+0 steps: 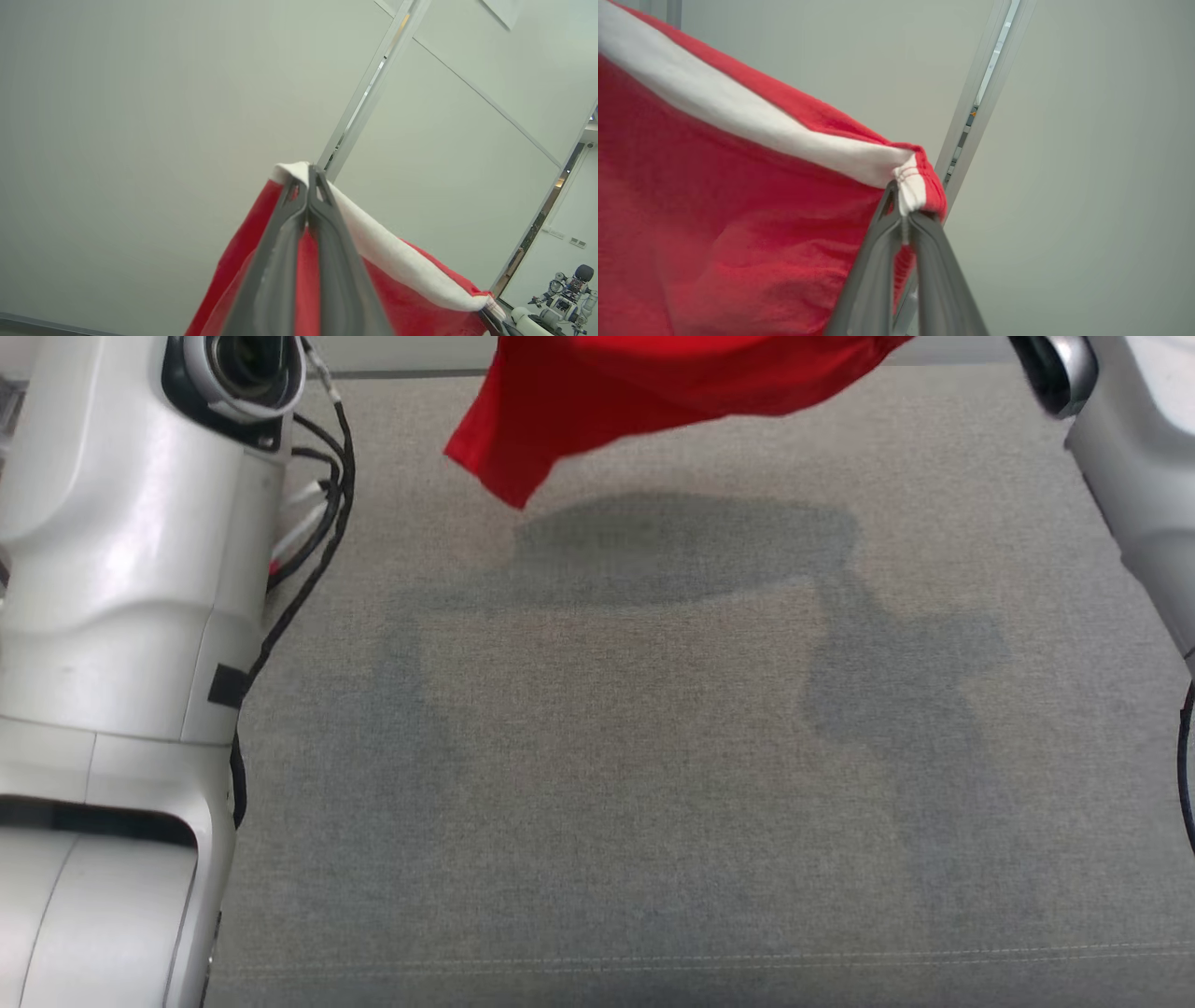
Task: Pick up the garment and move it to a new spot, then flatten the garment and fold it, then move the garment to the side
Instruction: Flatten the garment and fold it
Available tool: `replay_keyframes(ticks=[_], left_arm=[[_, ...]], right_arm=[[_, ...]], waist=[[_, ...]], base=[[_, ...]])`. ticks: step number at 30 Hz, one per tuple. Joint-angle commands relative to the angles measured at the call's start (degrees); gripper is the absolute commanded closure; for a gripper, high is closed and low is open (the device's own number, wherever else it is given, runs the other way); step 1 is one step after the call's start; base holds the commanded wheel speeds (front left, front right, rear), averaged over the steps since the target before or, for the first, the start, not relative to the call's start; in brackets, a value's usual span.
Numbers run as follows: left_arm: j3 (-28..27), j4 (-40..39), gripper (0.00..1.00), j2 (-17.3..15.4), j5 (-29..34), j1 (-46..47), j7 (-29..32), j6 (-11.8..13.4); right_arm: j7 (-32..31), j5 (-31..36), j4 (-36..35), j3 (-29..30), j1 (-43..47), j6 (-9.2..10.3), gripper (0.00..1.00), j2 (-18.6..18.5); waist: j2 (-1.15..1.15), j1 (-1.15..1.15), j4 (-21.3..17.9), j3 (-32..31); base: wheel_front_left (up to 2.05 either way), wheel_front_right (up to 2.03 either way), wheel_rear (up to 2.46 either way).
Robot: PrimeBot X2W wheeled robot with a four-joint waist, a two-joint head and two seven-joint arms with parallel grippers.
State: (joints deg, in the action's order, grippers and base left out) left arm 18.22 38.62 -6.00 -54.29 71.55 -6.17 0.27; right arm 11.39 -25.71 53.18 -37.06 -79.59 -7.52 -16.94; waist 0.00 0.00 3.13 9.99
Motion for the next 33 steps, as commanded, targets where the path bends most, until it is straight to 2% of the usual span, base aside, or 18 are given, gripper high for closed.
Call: replay_keyframes(ticks=[1,4,8,12,17,21,23,26,33], left_arm=[[-0.2,1.5,1.0,0.6,0.9,2.8,-2.5,-0.8],[0.4,4.2,1.0,1.3,1.6,5.7,-5.1,-2.2],[2.5,6.7,1.0,2.3,1.4,6.2,-5.7,-4.8],[5.3,7.9,1.0,2.5,0.7,2.7,-5.1,-6.6],[6.3,5.2,1.0,1.2,-1.7,-3.3,-4.8,-7.6],[7.1,-5.0,1.0,-1.5,-5.1,-14.1,-5.2,-7.8],[7.4,-7.9,1.0,-2.4,-5.6,-16.8,-5.3,-7.8],[8.0,-16.5,1.0,-5.3,-6.1,-26.5,-5.8,-7.8],[9.1,-33.4,1.0,-10.5,-5.4,-49.2,-7.2,-2.9]], right_arm=[[1.7,1.6,2.6,1.2,-2.3,0.06,1.0,0.3],[3.4,4.2,6.0,2.9,-4.6,0.06,1.0,1.2],[3.9,6.2,7.9,5.6,-4.0,0.06,1.0,2.0],[3.9,7.2,6.3,6.8,1.3,0.06,1.0,2.5],[3.9,4.8,1.9,6.2,8.5,0.06,1.0,2.6],[3.9,-0.8,-5.6,3.3,17.1,0.06,1.0,-0.1],[3.9,-1.9,-7.2,2.4,18.9,0.06,1.0,-1.0],[3.9,-5.1,-11.9,0.4,24.7,0.06,1.0,-3.9],[3.9,-9.8,-22.0,-1.1,38.2,0.05,1.0,-8.8]], waist=[[0.0,0.0,2.0,2.7],[0.0,0.0,2.9,4.5],[0.0,0.0,3.9,7.3],[0.0,0.0,4.3,8.8],[0.0,0.0,3.7,8.7],[0.0,0.0,3.0,7.1],[0.0,0.0,2.9,6.7],[0.0,0.0,2.3,5.3],[0.0,0.0,1.7,2.1]], base=[[0.0,0.0,0.0],[0.0,0.0,0.0],[0.0,0.0,0.0],[0.0,0.0,0.0],[0.0,0.0,0.0],[0.0,0.0,0.0],[0.0,0.0,0.0],[0.0,0.0,0.0],[0.0,0.0,0.0]])
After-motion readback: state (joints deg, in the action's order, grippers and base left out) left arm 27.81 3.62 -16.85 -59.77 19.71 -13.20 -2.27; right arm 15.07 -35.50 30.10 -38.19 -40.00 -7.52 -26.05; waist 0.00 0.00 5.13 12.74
